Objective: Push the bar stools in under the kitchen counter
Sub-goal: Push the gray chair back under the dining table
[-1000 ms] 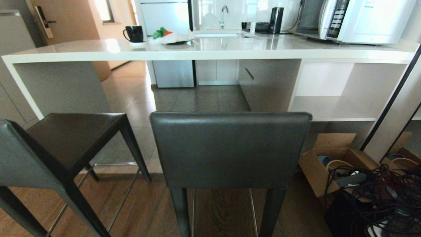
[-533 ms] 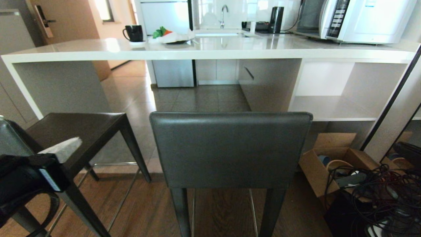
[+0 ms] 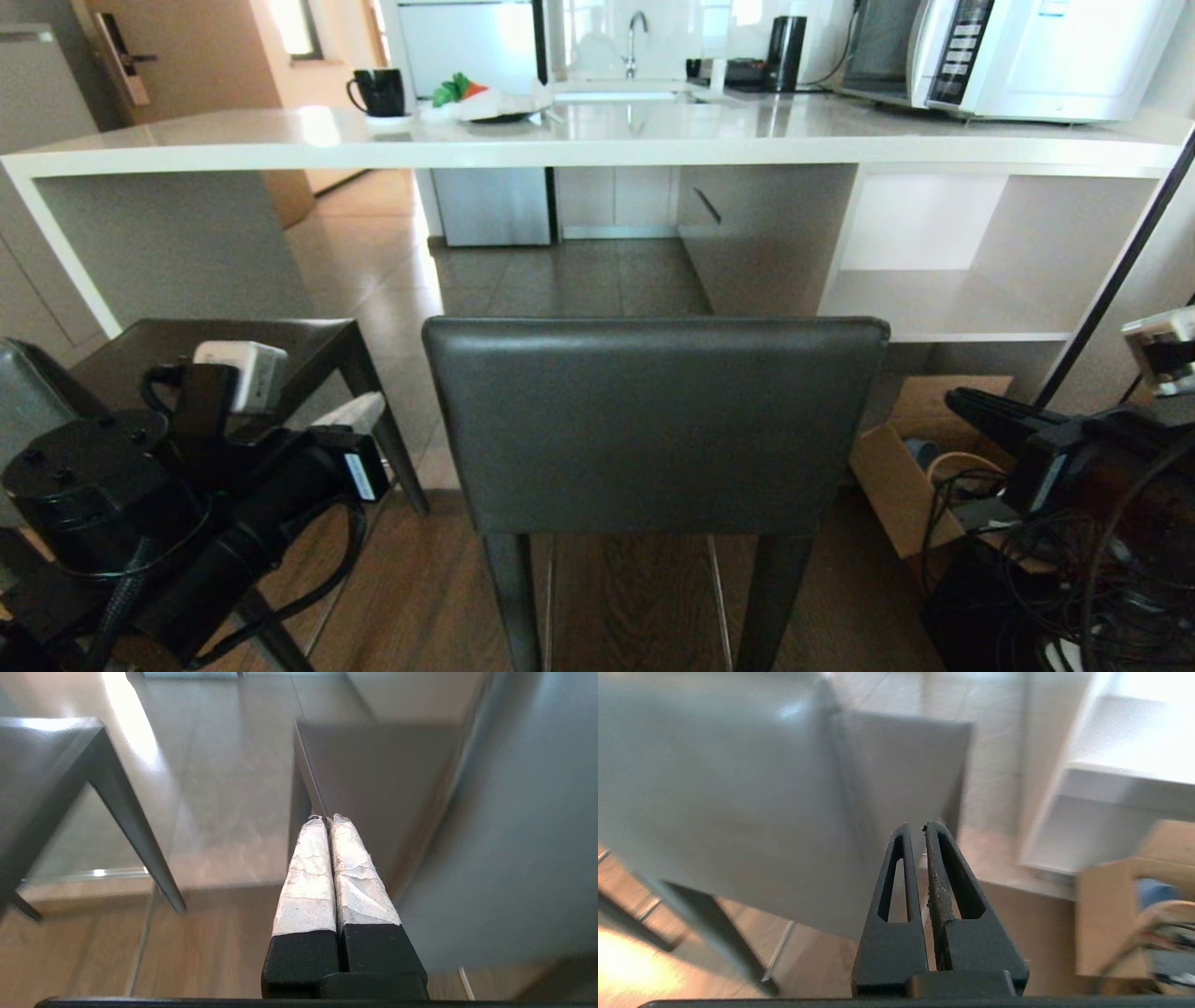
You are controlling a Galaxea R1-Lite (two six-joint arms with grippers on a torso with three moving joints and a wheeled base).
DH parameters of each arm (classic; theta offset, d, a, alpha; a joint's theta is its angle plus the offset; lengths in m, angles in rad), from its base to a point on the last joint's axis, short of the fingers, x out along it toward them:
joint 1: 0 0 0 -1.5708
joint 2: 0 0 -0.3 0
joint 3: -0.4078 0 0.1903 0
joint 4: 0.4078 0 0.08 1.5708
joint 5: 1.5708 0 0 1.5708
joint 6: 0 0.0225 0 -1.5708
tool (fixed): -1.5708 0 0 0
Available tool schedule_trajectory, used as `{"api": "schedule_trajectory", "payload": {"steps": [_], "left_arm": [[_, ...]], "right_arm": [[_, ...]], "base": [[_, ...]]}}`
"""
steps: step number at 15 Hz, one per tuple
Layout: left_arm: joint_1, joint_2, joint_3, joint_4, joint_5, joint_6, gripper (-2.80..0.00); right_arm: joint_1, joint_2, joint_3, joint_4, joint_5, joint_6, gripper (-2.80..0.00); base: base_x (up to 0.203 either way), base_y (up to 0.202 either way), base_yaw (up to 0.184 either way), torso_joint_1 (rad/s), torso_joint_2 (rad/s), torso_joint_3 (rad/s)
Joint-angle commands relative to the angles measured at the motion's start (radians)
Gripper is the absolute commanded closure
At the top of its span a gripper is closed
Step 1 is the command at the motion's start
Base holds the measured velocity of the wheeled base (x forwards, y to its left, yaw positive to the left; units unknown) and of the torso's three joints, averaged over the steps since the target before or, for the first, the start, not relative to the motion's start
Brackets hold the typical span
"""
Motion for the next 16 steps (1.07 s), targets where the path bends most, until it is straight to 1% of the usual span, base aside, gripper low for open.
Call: {"api": "schedule_trajectory", "payload": {"steps": [1,4,5,8,10,12,16], "left_arm": [[-0.029,0.057,0.0,-0.01,-0.002,-0.002,0.0],[-0.026,0.093,-0.021,-0.01,0.0,0.0,0.0],[-0.027,0.108,-0.026,-0.01,0.001,-0.001,0.0],[-0.024,0.169,-0.078,-0.011,0.012,0.004,0.0],[-0.025,0.193,-0.127,-0.01,0.015,0.006,0.0],[-0.029,0.205,-0.171,-0.01,0.034,0.007,0.0],[-0.039,0.183,-0.153,-0.01,0.04,0.006,0.0]], "right_arm": [[0.114,0.14,-0.008,-0.065,-0.056,0.006,0.0],[0.2,0.269,-0.024,-0.193,-0.195,0.011,0.0],[0.207,0.289,-0.025,-0.234,-0.215,0.013,0.0],[0.204,0.291,-0.038,-0.239,-0.247,0.028,0.0],[0.199,0.293,-0.039,-0.239,-0.247,0.028,0.0],[0.199,0.291,-0.039,-0.239,-0.248,0.028,0.0],[0.183,0.245,-0.019,-0.239,-0.272,0.044,0.0]], "base": [[0.0,0.0,0.0,0.0,0.0,0.0],[0.0,0.0,0.0,0.0,0.0,0.0],[0.0,0.0,0.0,0.0,0.0,0.0],[0.0,0.0,0.0,0.0,0.0,0.0],[0.0,0.0,0.0,0.0,0.0,0.0],[0.0,0.0,0.0,0.0,0.0,0.0],[0.0,0.0,0.0,0.0,0.0,0.0]]}}
